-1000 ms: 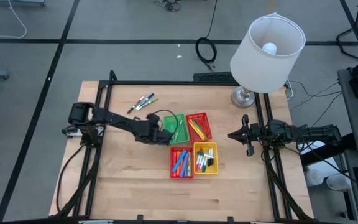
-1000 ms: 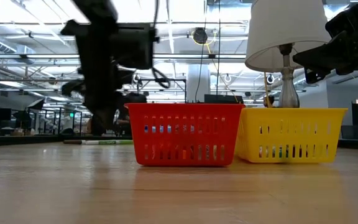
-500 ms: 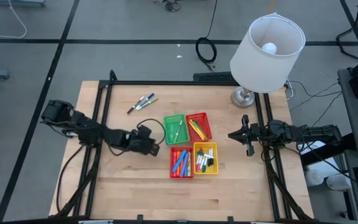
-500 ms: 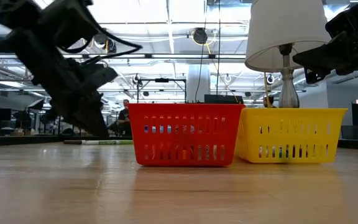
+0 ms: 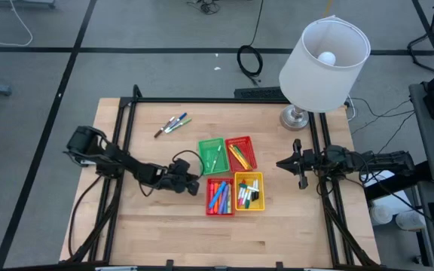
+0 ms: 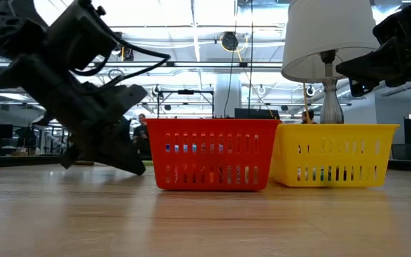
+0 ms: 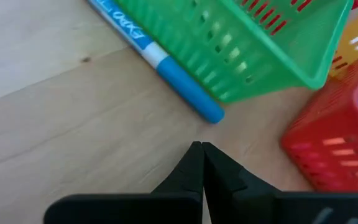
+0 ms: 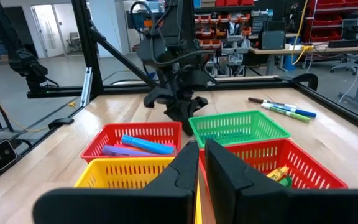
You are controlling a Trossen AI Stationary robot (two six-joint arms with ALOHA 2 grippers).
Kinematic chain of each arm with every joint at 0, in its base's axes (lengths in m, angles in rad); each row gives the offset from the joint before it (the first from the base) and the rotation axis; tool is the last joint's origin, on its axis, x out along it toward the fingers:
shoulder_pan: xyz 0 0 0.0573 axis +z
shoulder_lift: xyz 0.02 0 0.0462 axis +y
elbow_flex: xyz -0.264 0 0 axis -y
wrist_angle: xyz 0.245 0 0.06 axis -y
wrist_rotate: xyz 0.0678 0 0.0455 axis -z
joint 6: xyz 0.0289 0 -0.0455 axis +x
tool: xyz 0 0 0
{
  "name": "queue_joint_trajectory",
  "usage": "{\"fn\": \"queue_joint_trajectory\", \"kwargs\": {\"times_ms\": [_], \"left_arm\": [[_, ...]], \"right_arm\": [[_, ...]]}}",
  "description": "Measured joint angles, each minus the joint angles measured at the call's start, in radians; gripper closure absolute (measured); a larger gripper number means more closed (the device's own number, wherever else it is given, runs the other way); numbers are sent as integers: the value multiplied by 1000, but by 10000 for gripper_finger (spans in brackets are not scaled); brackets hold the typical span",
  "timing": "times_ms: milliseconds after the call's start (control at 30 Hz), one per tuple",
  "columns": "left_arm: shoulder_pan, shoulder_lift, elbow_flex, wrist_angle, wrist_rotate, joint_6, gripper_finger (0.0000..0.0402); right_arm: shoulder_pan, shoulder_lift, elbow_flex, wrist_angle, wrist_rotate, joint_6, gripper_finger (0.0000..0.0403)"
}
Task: Pick & Place Markers
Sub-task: Put the blue marker pen into the green bin
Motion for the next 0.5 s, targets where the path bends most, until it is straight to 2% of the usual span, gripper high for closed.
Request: {"fn": "queue_joint_trajectory", "kwargs": {"times_ms": [267, 500], "left_arm": [[-5, 15, 82, -66, 20, 42, 401], [16, 24, 84, -76, 19, 30, 401]], "right_arm": [[0, 0, 0, 0, 0, 0, 385], [0, 0, 0, 0, 0, 0, 385]]}}
